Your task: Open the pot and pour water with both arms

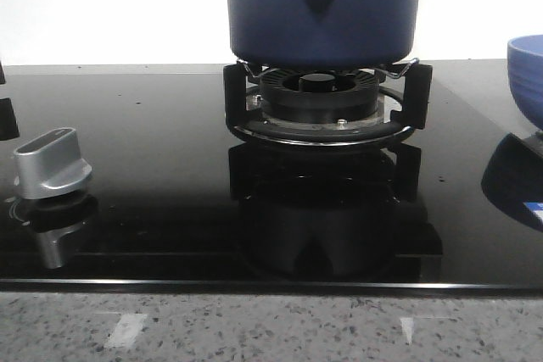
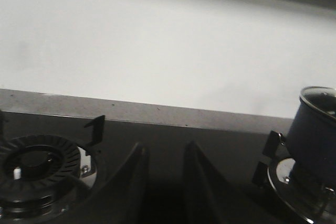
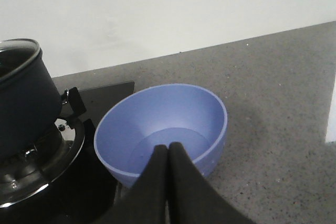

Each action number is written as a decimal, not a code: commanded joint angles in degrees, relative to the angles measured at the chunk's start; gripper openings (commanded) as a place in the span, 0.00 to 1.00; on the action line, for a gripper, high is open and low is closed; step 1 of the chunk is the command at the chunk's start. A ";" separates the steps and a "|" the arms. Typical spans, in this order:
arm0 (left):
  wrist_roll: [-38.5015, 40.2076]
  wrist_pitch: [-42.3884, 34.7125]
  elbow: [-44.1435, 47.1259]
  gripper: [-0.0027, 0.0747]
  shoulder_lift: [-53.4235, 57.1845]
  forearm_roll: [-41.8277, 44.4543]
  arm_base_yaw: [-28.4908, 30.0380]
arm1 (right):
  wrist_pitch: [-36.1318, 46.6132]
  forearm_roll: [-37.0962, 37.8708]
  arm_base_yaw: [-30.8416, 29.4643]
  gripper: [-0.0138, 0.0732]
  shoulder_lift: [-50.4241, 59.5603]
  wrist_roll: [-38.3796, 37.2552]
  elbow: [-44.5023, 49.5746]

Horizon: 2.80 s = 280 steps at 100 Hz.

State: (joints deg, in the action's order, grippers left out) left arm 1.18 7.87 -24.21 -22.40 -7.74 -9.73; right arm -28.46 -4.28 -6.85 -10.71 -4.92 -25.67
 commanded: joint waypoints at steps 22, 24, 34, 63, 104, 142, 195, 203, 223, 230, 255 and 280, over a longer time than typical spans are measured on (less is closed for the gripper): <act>-4.26 -7.87 -7.53 0.64 -16.17 1.99 -15.77 | 0.51 0.44 0.41 0.58 -4.19 0.90 -5.44; -4.27 -8.50 -7.79 0.64 -17.27 2.49 -16.95 | 0.26 0.07 0.41 0.61 -4.19 0.90 -5.44; -4.27 -13.01 -9.99 0.64 -22.90 4.23 -21.86 | -0.75 -0.40 0.41 0.69 -4.19 0.90 -5.44; -4.27 -16.87 -20.43 0.64 -35.89 5.14 -30.84 | -0.74 -0.53 1.06 0.68 -4.19 0.90 -5.44; -3.91 -15.33 -31.33 0.60 -42.89 10.49 -34.25 | -0.74 -0.53 3.29 0.68 -4.19 0.90 -5.44; -3.91 -5.93 -39.75 0.60 -43.74 12.23 -36.17 | -2.71 -0.43 3.75 0.68 -4.19 0.90 -5.44; -3.91 -7.13 -37.94 0.60 -43.84 12.61 -35.97 | -2.85 -0.06 3.75 0.68 -4.19 0.90 -5.44; -3.91 -7.13 -37.82 0.60 -43.97 12.33 -35.97 | -2.85 -0.06 3.75 0.68 -4.19 0.90 -5.44; -3.91 -7.13 -37.82 0.60 -43.97 8.84 -35.97 | -2.85 -0.06 3.75 0.68 -4.19 0.90 -5.44; -3.91 -7.02 -37.82 0.60 -43.97 7.74 -35.97 | -2.85 -0.06 3.75 0.68 -4.19 0.90 -5.44; -25.58 -4.48 -37.82 0.60 -43.86 -17.80 -35.52 | -2.85 -0.06 3.75 0.68 -4.19 0.90 -5.44; -99.03 -5.82 -37.82 0.60 -45.45 -80.39 -38.54 | -2.85 -0.06 3.75 0.68 -4.19 0.90 -5.44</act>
State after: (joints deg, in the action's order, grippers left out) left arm -79.06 6.18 -60.39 -68.06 -68.70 -47.16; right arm -35.48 -4.68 -3.20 -13.83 -4.57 -29.16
